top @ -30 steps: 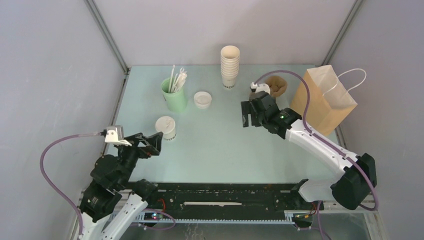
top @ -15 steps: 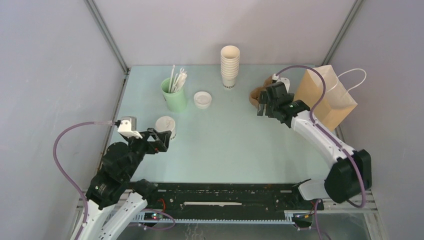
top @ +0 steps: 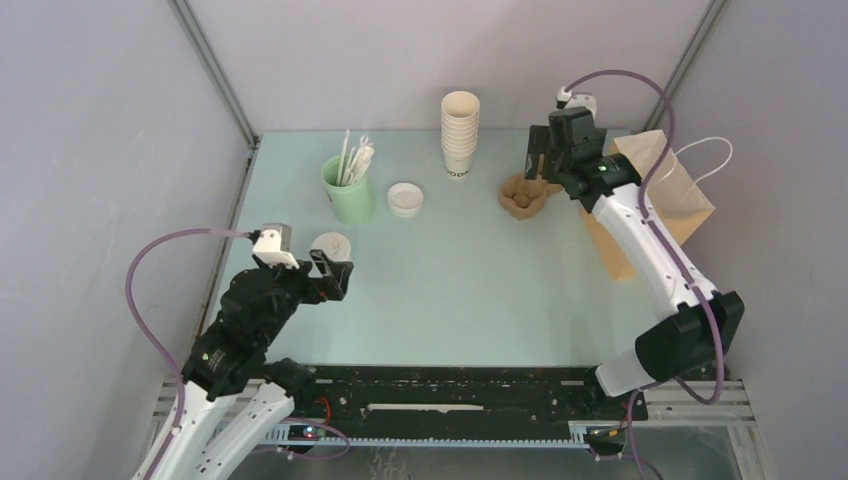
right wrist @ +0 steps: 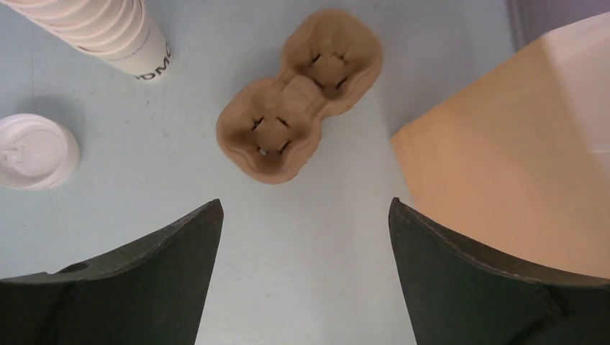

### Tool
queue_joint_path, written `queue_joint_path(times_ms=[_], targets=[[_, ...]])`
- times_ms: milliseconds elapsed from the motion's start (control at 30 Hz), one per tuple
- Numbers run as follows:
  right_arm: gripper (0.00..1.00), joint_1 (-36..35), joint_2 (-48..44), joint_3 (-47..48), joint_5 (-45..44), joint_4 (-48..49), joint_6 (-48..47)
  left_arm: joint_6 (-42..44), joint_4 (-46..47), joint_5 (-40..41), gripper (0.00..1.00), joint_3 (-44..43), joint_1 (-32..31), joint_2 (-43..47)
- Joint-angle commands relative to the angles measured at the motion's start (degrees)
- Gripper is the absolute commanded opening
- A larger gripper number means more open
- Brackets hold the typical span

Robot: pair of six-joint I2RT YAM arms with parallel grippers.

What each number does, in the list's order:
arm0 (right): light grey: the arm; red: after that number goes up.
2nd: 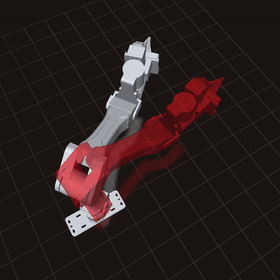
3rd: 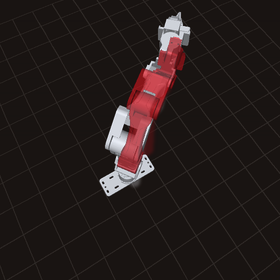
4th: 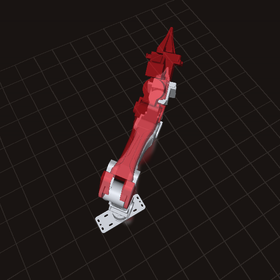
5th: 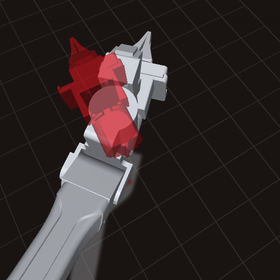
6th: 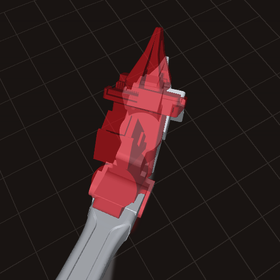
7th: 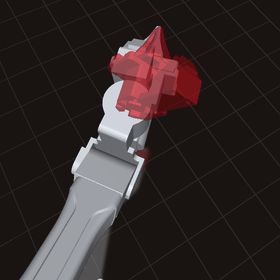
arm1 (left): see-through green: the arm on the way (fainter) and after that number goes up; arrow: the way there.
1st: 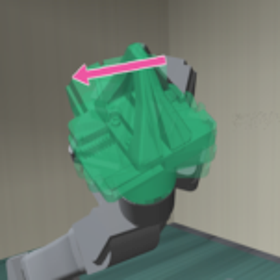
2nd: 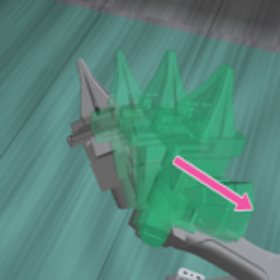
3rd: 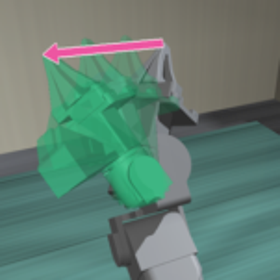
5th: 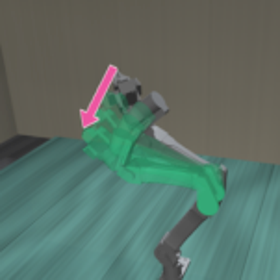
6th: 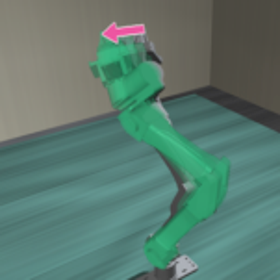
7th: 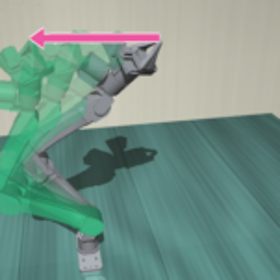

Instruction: Pack the takeout coffee

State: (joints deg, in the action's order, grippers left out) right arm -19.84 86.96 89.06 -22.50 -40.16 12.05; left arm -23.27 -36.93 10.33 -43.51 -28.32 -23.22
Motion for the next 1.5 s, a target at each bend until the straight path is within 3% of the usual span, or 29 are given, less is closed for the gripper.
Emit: queue_joint_path(times_ms=[0,200,367,667,933,1233,1467], targets=[[0.95,1.8,-5.9,3.4,-2.8,-4.2,-6.6,1.6,2.5,-1.9,1.00,0.9,0.4,-0.1],[0.96,3.1,-6.1,5.2,0.6,-5.1,-5.5,1.6,3.3,-3.4,1.00,1.2,0.4,1.0],[0.94,3.3,0.4,4.3,2.8,1.5,-6.3,1.7,3.8,-4.7,1.00,1.5,0.4,1.0],[0.79,8.1,20.4,13.4,23.5,5.3,-21.4,1.8,3.6,-3.8,1.00,1.5,0.3,0.4],[0.69,10.4,32.6,22.7,24.5,-0.3,-28.3,1.8,3.2,-3.0,1.00,1.2,0.4,-2.4],[0.67,13.5,37.3,24.3,29.7,-0.9,-31.7,1.8,2.9,-2.1,1.00,1.2,0.4,-3.6],[0.61,14.6,39.9,25.9,31.7,-2.4,-32.6,1.9,2.7,-1.5,1.00,1.1,0.4,-4.1]])
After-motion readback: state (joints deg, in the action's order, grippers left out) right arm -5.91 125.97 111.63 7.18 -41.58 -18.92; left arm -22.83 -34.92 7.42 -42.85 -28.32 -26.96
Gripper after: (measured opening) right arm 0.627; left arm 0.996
